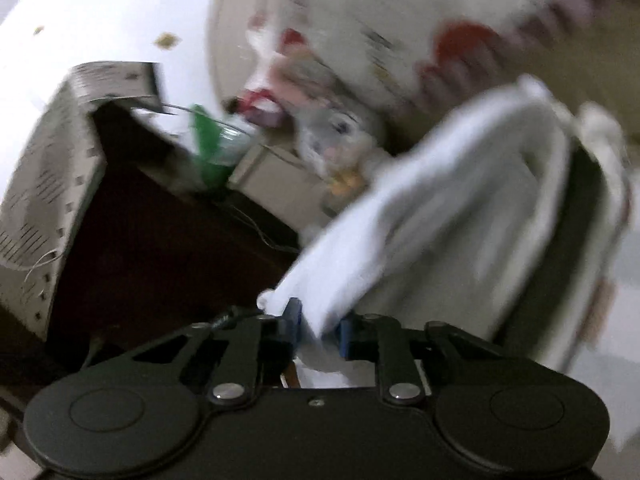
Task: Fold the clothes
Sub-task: 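Carry the folded shirt with both grippers onto the clothes stack and release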
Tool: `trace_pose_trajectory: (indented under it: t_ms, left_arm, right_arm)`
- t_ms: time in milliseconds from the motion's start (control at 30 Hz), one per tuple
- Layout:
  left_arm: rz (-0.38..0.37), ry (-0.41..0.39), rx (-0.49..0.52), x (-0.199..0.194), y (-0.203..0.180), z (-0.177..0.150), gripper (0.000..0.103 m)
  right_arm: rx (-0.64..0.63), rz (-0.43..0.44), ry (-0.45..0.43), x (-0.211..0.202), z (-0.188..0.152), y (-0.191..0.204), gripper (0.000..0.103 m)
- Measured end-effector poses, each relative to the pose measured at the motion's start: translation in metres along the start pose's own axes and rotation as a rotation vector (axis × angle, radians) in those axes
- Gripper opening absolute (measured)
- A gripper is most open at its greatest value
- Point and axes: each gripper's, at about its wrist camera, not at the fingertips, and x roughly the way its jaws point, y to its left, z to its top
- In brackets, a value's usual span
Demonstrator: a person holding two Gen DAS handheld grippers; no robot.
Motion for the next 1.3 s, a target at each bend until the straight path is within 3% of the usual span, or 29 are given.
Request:
trace_pose_trajectory:
  t_ms: [67, 133, 200, 400, 467, 500, 567, 633, 700, 733, 833, 933, 1000, 1033, 1067, 1167, 1233, 1300]
  left_arm:
    - [-0.010, -0.030, -0.071, -0.007, 0.005, 0.006, 0.013]
    - [0.131, -0.040, -0.045, -0.012, 0.014, 0.012, 0.013]
    - [0.241, -0.026, -0.032, -0.013, 0.028, 0.013, 0.013]
    - [0.313, -0.024, -0.059, -0.012, 0.049, 0.010, 0.014]
    - [0.320, -0.024, -0.064, -0.012, 0.051, 0.011, 0.014]
    - [0.322, -0.023, -0.078, -0.012, 0.053, 0.011, 0.015]
    - [0.350, -0.016, -0.077, -0.010, 0.055, 0.011, 0.015]
    - [0.389, -0.012, -0.048, -0.008, 0.052, 0.010, 0.018]
    - [0.447, -0.008, 0.000, -0.006, 0.047, 0.010, 0.034]
    - [0.457, -0.008, 0.008, -0.005, 0.047, 0.009, 0.034]
    - [0.449, -0.011, -0.002, -0.005, 0.053, 0.008, 0.033]
    - [0.430, -0.010, -0.005, -0.005, 0.057, 0.008, 0.031]
    - [0.431, -0.008, 0.018, -0.002, 0.057, 0.008, 0.030]
    - [0.433, -0.008, 0.029, -0.001, 0.056, 0.008, 0.029]
    - [0.437, -0.008, 0.042, 0.000, 0.055, 0.007, 0.028]
    - [0.426, 0.002, 0.074, 0.003, 0.055, 0.005, 0.028]
    - [0.414, -0.001, 0.066, 0.002, 0.056, 0.006, 0.028]
    - [0.404, -0.007, 0.055, 0.001, 0.057, 0.006, 0.027]
  right_arm:
    - [-0.027, 0.011, 0.041, 0.004, 0.008, 0.016, 0.020]
    - [-0.058, 0.005, 0.092, 0.009, 0.014, 0.031, 0.019]
    - [-0.074, -0.082, 0.176, 0.019, 0.006, 0.043, 0.019]
    - [-0.199, -0.280, 0.278, 0.050, -0.040, 0.051, 0.022]
    - [-0.164, -0.210, 0.276, 0.040, -0.042, 0.043, 0.028]
    - [-0.131, -0.161, 0.262, 0.030, -0.038, 0.037, 0.030]
    - [-0.059, -0.089, 0.194, 0.009, -0.027, 0.022, 0.054]
    - [0.000, -0.081, 0.087, -0.008, -0.006, 0.007, 0.062]
    - [0.024, -0.109, 0.002, -0.012, 0.015, -0.012, 0.070]
    - [0.026, -0.132, -0.041, -0.012, 0.026, -0.022, 0.074]
    - [-0.006, -0.233, -0.147, 0.001, 0.053, -0.063, 0.075]
    - [0.129, -0.196, -0.124, 0.023, 0.072, -0.106, 0.076]
    - [0.176, -0.149, -0.140, 0.034, 0.079, -0.120, 0.075]
    - [0.144, -0.134, -0.152, 0.039, 0.081, -0.120, 0.063]
    - [0.079, -0.108, -0.160, 0.043, 0.083, -0.116, 0.020]
    - [-0.141, -0.045, -0.235, 0.028, 0.078, -0.083, 0.021]
    - [-0.167, 0.019, -0.306, 0.005, 0.062, -0.065, 0.021]
    - [-0.198, -0.032, -0.313, -0.001, 0.050, -0.061, 0.021]
